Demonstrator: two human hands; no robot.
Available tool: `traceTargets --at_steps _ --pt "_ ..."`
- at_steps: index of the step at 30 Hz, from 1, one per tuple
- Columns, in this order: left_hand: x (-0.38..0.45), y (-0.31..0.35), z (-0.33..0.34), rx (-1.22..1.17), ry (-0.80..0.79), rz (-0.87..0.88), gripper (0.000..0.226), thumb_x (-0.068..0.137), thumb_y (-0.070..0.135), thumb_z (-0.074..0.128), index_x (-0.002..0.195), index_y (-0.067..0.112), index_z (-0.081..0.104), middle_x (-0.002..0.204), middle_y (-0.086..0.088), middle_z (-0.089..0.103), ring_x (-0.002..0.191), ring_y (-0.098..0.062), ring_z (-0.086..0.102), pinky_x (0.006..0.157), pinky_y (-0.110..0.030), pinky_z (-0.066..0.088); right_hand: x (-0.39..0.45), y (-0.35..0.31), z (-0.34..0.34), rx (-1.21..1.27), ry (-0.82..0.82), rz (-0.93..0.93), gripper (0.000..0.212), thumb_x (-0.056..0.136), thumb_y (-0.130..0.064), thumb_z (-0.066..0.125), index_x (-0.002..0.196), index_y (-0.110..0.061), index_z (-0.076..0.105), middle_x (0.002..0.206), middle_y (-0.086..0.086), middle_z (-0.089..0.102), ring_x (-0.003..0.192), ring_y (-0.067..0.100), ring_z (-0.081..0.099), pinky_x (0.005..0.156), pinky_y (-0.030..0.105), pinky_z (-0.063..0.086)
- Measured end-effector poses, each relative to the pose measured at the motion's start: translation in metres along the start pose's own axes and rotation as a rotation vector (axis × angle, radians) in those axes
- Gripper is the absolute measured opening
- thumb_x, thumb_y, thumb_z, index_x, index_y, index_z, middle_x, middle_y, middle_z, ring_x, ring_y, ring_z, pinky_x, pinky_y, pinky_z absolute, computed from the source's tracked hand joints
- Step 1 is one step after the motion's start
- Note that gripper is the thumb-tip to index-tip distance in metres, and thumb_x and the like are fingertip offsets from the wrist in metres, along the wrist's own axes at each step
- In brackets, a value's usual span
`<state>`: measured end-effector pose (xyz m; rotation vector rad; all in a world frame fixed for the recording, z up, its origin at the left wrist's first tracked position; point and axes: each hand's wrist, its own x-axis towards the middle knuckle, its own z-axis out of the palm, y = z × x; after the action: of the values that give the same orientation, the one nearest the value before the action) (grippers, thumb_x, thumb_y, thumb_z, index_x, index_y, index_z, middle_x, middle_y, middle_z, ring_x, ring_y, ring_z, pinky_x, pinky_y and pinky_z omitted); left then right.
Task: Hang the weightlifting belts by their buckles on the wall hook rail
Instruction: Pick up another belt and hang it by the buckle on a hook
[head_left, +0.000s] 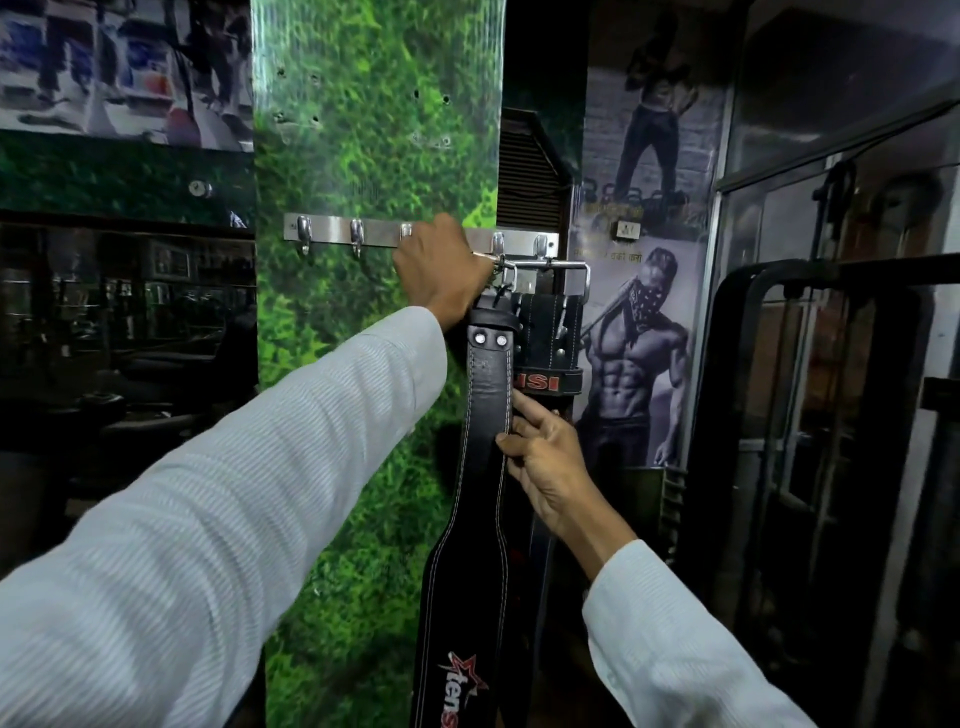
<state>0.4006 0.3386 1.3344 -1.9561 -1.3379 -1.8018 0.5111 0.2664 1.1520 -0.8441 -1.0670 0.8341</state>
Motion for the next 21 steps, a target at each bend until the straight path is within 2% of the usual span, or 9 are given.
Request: traceTargets --at_steps 5,8,10,12,13,15,16,18,21 --pt "-0.024 -0.025 0.006 -0.218 -0.016 -0.016 0.033 0.088 0.029 0.071 0.117 0.014 0.070 0.086 0.002 0.076 0.080 -0.016 0.066 0.079 -0.029 0.051 -0.004 0.021 -0.010 -0.003 0.011 0.078 0.049 0.094 0.020 0.050 0.127 -0.011 0.067 0.105 0.007 0.077 0.090 0.012 0.074 0.081 0.021 0.056" --pt "-0.065 -0.041 0.015 -0.482 -0.101 -0.139 0.048 0.093 0.043 0.069 0.127 0.012 0.058 0.097 0.007 0.068 0.091 -0.013 0.064 0.085 -0.029 0.048 -0.009 0.044 -0.017 -0.015 0.017 0.146 0.028 0.099 0.004 0.059 0.122 -0.007 0.070 0.113 0.011 0.077 0.107 0.022 0.070 0.105 0.043 0.053" --pt "-0.100 -0.055 0.025 -0.550 -0.212 -0.204 0.057 0.090 0.057 0.067 0.124 0.012 0.059 0.105 0.005 0.066 0.096 -0.015 0.064 0.086 -0.032 0.051 -0.010 0.059 -0.021 0.002 0.078 0.190 0.036 0.098 -0.006 0.065 0.134 0.000 0.062 0.127 0.018 0.071 0.124 0.027 0.063 0.118 0.054 0.041" --pt "-0.134 -0.072 0.038 -0.626 -0.371 -0.265 0.057 0.084 0.063 0.071 0.103 0.009 0.066 0.092 -0.001 0.070 0.083 -0.016 0.064 0.077 -0.037 0.052 -0.013 0.070 -0.025 0.025 0.127 0.175 0.042 0.097 -0.007 0.068 0.135 0.007 0.059 0.120 0.016 0.071 0.119 0.025 0.063 0.120 0.051 0.040" --pt "-0.149 -0.080 0.044 -0.662 -0.456 -0.292 0.054 0.080 0.060 0.076 0.091 0.008 0.069 0.084 -0.005 0.073 0.076 -0.017 0.063 0.072 -0.040 0.052 -0.013 0.074 -0.027 0.027 0.137 0.156 0.039 0.097 -0.007 0.069 0.132 0.008 0.061 0.114 0.015 0.071 0.113 0.023 0.064 0.118 0.047 0.042" --pt "-0.175 -0.091 0.054 -0.756 -0.574 -0.327 0.029 0.084 0.036 0.081 0.086 0.007 0.075 0.088 -0.013 0.078 0.078 -0.020 0.066 0.075 -0.045 0.057 -0.017 0.079 -0.032 0.033 0.152 0.138 0.028 0.095 -0.007 0.071 0.120 0.005 0.069 0.102 0.013 0.075 0.097 0.020 0.069 0.109 0.041 0.051" --pt "-0.185 -0.096 0.057 -0.828 -0.598 -0.346 0.012 0.089 0.021 0.078 0.087 0.009 0.076 0.089 -0.011 0.079 0.080 -0.019 0.068 0.077 -0.043 0.058 -0.019 0.082 -0.036 0.019 0.173 0.129 0.020 0.094 -0.008 0.073 0.112 0.001 0.073 0.095 0.012 0.077 0.088 0.018 0.072 0.100 0.039 0.056" --pt "-0.196 -0.100 0.059 -0.913 -0.596 -0.385 0.008 0.094 0.006 0.070 0.088 0.010 0.074 0.082 0.002 0.078 0.073 -0.009 0.070 0.072 -0.028 0.059 -0.024 0.093 -0.046 -0.048 0.314 0.095 0.005 0.092 -0.010 0.076 0.096 -0.010 0.075 0.088 0.009 0.078 0.078 0.017 0.073 0.084 0.034 0.062" --pt "-0.200 -0.099 0.054 -0.918 -0.558 -0.394 0.009 0.097 0.000 0.063 0.103 -0.003 0.070 0.086 0.002 0.075 0.070 0.002 0.070 0.068 -0.015 0.056 -0.026 0.113 -0.068 -0.284 0.607 0.101 0.026 0.083 -0.015 0.085 0.100 -0.020 0.065 0.106 0.010 0.073 0.088 0.020 0.069 0.089 0.037 0.061"
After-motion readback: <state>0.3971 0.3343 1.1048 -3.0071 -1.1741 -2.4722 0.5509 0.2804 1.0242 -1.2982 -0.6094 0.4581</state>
